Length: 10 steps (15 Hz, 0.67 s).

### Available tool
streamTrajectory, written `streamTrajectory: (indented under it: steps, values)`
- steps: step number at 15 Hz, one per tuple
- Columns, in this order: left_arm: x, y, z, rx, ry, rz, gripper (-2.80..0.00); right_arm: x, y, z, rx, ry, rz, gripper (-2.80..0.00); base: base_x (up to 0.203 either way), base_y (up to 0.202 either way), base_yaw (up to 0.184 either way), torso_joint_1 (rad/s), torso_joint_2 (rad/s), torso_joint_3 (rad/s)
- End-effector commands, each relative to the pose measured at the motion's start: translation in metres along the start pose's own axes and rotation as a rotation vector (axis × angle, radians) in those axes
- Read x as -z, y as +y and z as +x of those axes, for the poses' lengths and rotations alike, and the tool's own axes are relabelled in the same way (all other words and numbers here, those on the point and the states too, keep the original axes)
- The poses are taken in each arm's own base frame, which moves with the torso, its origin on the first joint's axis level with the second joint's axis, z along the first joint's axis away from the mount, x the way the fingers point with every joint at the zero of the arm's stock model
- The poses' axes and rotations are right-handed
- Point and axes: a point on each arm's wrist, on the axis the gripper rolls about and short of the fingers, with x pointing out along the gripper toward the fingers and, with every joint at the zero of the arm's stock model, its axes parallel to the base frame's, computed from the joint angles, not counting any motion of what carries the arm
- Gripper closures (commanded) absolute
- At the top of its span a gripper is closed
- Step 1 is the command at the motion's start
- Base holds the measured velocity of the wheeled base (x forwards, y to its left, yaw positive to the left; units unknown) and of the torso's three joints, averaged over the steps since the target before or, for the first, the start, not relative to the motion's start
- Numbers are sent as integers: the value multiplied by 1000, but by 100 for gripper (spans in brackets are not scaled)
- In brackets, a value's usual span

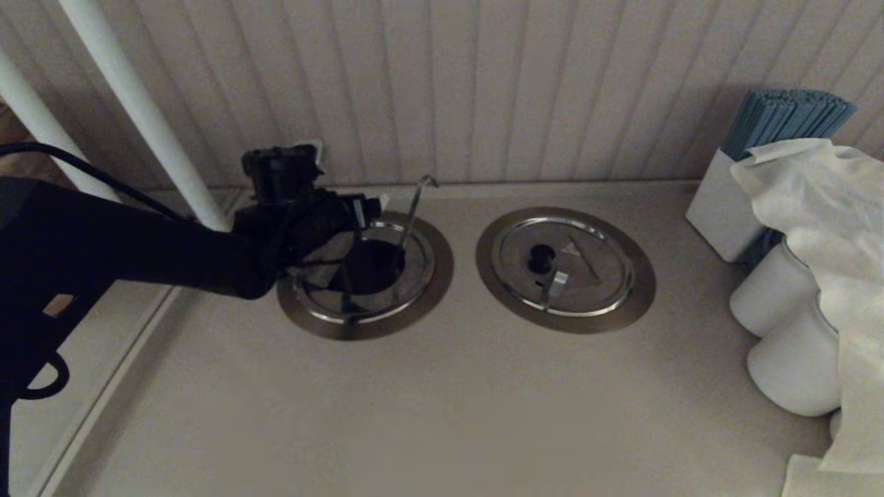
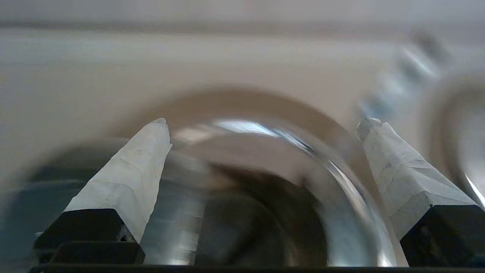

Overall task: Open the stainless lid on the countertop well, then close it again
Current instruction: Stir with a spoon

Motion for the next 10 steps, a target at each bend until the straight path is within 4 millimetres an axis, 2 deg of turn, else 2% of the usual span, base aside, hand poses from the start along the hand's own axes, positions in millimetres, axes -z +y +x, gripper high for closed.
streamTrajectory:
  steps: [1, 2, 6, 10]
  values:
    - [1, -6, 4, 133, 75, 10, -280, 0, 0, 0, 1, 0, 1, 0, 0, 0, 0, 0, 0, 0]
    - [0, -7, 9, 219, 93, 15, -280, 0, 0, 0, 1, 0, 1, 0, 0, 0, 0, 0, 0, 0]
    - [0, 4, 29, 275, 151, 56, -280, 0, 0, 0, 1, 0, 1, 0, 0, 0, 0, 0, 0, 0]
    - [29, 5, 49, 290, 192, 66, -280, 0, 0, 0, 1, 0, 1, 0, 0, 0, 0, 0, 0, 0]
